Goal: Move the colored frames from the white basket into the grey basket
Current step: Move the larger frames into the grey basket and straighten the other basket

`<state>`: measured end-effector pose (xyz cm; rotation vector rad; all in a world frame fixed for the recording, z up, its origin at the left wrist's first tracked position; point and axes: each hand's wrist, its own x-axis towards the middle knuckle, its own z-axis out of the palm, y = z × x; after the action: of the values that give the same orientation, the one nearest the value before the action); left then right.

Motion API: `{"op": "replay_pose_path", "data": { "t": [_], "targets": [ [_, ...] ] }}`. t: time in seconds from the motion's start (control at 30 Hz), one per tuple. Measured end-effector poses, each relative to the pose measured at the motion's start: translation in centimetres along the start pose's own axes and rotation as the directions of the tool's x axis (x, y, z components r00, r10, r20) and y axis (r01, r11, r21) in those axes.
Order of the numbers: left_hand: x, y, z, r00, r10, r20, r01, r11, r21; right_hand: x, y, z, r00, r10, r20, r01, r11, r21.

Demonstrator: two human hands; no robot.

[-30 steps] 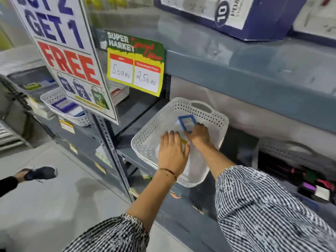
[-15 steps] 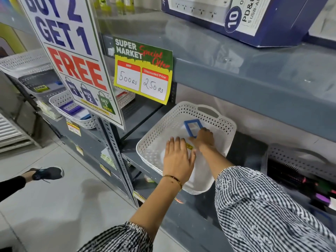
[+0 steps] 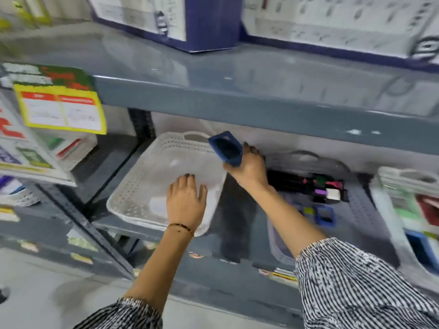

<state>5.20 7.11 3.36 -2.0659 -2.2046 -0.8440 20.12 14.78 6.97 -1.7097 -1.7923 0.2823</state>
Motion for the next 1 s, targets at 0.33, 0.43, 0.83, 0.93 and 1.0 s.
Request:
{"op": "replay_pose_path", "data": {
  "t": [0.33, 0.43, 0.83, 0.93, 1.0],
  "targets": [
    [-7.4, 22.4, 4.8, 0.919, 0.394, 0.019, -0.380, 0.897, -0.226, -8.9, 16.1, -17.8, 0.901, 0.255, -0.352, -0.268, 0.963, 0.011],
    [-10.1, 27.8, 6.1, 0.889, 0.455, 0.055, -0.428, 0.866, -0.260, -12.0, 21.4, -21.7, 0.851, 0.371, -0.371, -0.399, 0.917, 0.000],
    [-15.3, 35.8, 10.3, 0.845, 0.445, 0.296, -0.400, 0.894, -0.204, -17.7, 30.8, -24.4, 0.730, 0.669, -0.137, -0.682, 0.727, -0.082],
    [-15.6, 35.5, 10.8, 0.835, 0.449, 0.319, -0.398, 0.892, -0.214, -17.4, 30.8, -24.0, 0.725, 0.683, -0.089, -0.688, 0.714, -0.130],
    [-15.6, 35.5, 10.9, 0.827, 0.453, 0.333, -0.391, 0.889, -0.238, -17.2, 30.7, -23.7, 0.719, 0.692, -0.061, -0.690, 0.702, -0.176]
  ]
}}
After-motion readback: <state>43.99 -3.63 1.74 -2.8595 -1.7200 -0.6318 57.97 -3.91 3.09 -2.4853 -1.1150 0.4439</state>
